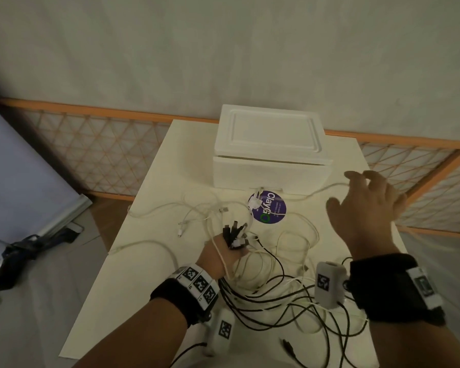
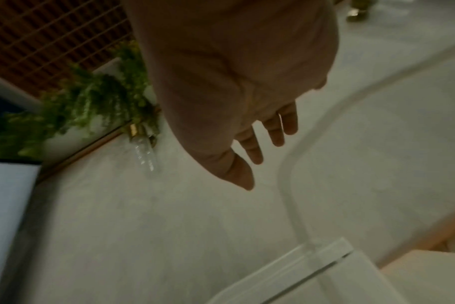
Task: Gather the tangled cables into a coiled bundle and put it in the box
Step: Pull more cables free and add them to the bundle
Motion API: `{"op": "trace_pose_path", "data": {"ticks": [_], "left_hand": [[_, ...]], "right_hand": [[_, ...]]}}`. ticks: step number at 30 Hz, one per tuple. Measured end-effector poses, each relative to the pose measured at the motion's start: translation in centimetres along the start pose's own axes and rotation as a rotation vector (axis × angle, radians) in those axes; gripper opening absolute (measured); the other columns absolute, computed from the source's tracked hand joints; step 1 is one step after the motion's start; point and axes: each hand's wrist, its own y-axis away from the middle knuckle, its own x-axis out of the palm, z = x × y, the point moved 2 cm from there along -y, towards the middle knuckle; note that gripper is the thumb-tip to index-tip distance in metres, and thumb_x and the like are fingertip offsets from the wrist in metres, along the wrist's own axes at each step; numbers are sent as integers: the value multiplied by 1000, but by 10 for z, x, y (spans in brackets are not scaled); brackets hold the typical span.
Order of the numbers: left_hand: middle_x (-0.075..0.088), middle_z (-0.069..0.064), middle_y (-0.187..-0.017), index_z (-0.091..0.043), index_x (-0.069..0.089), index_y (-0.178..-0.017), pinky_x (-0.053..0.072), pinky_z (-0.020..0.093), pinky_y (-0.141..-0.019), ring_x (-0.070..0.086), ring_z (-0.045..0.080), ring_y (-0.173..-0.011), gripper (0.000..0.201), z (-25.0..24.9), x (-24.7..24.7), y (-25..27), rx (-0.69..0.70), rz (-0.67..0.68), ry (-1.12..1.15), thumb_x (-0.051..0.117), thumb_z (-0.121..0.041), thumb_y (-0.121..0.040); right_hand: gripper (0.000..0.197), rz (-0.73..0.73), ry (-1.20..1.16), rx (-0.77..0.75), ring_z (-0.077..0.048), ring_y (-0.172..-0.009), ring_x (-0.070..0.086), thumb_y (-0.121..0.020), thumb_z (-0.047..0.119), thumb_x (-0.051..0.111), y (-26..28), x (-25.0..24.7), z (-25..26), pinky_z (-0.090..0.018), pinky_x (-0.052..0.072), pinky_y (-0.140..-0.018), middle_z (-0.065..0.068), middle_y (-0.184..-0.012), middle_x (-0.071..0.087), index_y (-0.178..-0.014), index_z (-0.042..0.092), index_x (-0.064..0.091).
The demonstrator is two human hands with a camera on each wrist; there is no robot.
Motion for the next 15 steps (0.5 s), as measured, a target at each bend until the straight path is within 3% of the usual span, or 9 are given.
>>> {"op": "trace_pose_path", "data": {"ticks": [1,3,5,6,8,9,11,12,15], "left_hand": [[66,1,-98,-29,61,-99,46,32,-93,63,21,-99,13,7,2,-2,44,36,48,56,-31,-87],[69,8,-97,-17,64,-97,49,40,-92,65,25,-96,18,9,-7,0,-73,-119,-116,62,-30,-85],[68,13,-105,-9,64,-103,50,40,-92,64,29,-101,18,4,-11,8,-72,-277,-311,60,-20,-88],[65,15,-112,-3,60,-114,50,40,-94,62,30,-106,24,8,-12,10,-42,-249,-355,54,-10,-92],[58,18,-114,9,51,-123,50,33,-91,59,22,-99,31,3,-11,15,11,-253,-480,43,4,-94],[60,19,-109,13,56,-116,48,26,-84,58,15,-87,28,-1,-15,18,40,-356,-457,43,7,-93],[68,18,-90,10,68,-90,44,20,-74,63,10,-73,27,-12,-19,27,8,-293,-309,42,2,-87],[68,19,-87,8,69,-86,46,23,-75,67,16,-77,30,-15,-18,30,27,-192,-416,41,-2,-88],[63,18,-117,0,59,-117,40,26,-89,59,26,-109,34,-4,-16,34,-56,-165,-420,38,-20,-101]], "right_hand": [[58,-14,-35,-78,-34,-131,33,-73,25,62,8,3,8,-56,20,-111,-13,-141,39,-130,20,50],[57,17,-177,-335,-30,-131,33,-73,24,59,31,11,39,-48,26,-111,-13,-142,40,-129,18,52],[56,336,-253,-603,-22,-133,30,-77,23,60,64,27,76,-37,24,-113,-4,-144,37,-132,25,50],[59,510,-206,-737,-21,-133,32,-77,21,61,81,38,92,-36,25,-113,-2,-145,37,-134,27,47],[66,641,-117,-935,-25,-128,38,-71,15,62,103,63,103,-42,35,-108,-7,-141,43,-135,21,47],[68,639,-114,-947,-27,-127,40,-68,12,62,107,72,103,-44,38,-105,-9,-139,46,-134,16,47],[67,607,-121,-929,-27,-123,44,-68,9,60,107,81,97,-44,40,-100,-6,-139,47,-134,16,48],[65,572,-98,-950,-25,-119,47,-69,10,60,107,81,96,-41,42,-94,-2,-137,49,-132,21,49],[42,478,-121,-1102,-20,-88,63,-71,18,69,102,80,95,-34,47,-68,6,-113,64,-110,34,65]]}}
